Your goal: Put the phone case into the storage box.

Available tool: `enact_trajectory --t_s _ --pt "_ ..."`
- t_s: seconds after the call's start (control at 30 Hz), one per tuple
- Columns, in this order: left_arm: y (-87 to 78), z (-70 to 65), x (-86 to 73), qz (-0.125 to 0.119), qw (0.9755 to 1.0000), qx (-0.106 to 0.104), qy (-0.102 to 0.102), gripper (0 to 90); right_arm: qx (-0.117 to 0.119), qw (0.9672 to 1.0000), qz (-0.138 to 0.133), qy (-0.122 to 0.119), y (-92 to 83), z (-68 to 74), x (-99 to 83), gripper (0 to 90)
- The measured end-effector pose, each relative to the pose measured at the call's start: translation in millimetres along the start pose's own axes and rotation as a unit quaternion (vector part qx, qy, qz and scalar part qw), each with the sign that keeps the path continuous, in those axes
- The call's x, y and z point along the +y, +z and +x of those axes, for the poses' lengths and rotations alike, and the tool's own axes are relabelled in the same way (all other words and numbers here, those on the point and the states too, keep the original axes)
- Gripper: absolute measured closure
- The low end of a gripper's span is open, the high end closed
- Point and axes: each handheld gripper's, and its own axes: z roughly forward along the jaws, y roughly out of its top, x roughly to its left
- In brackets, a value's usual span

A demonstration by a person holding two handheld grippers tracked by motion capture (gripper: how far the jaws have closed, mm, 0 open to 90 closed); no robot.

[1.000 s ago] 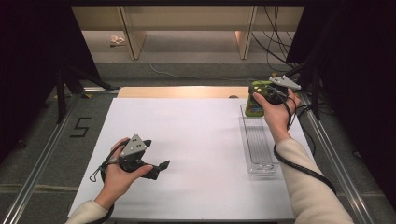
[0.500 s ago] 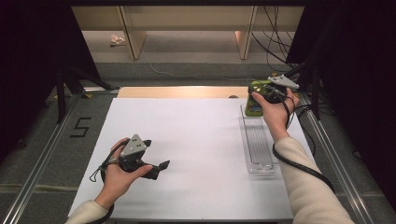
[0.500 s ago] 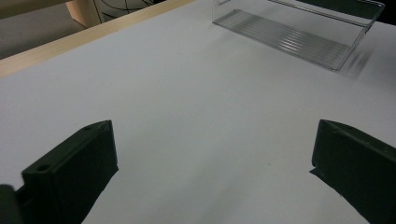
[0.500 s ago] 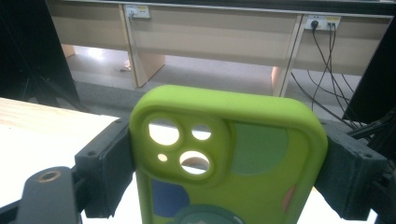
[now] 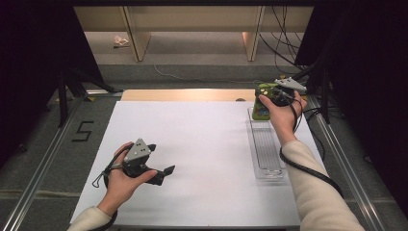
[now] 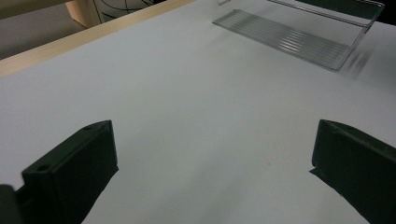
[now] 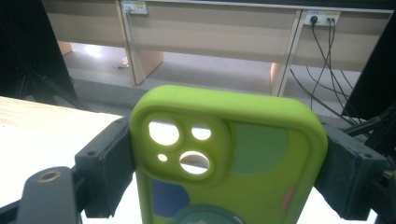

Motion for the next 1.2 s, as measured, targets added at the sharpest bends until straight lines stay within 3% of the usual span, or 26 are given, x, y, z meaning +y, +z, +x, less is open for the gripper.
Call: enact_trajectory --t_s 1.2 --pt "-0.1 0.3 -0.2 0.000 1.0000 -0.001 -0.001 0.0 -0.007 0.9999 0.014 -0.003 11.7 1.2 -1.6 17.1"
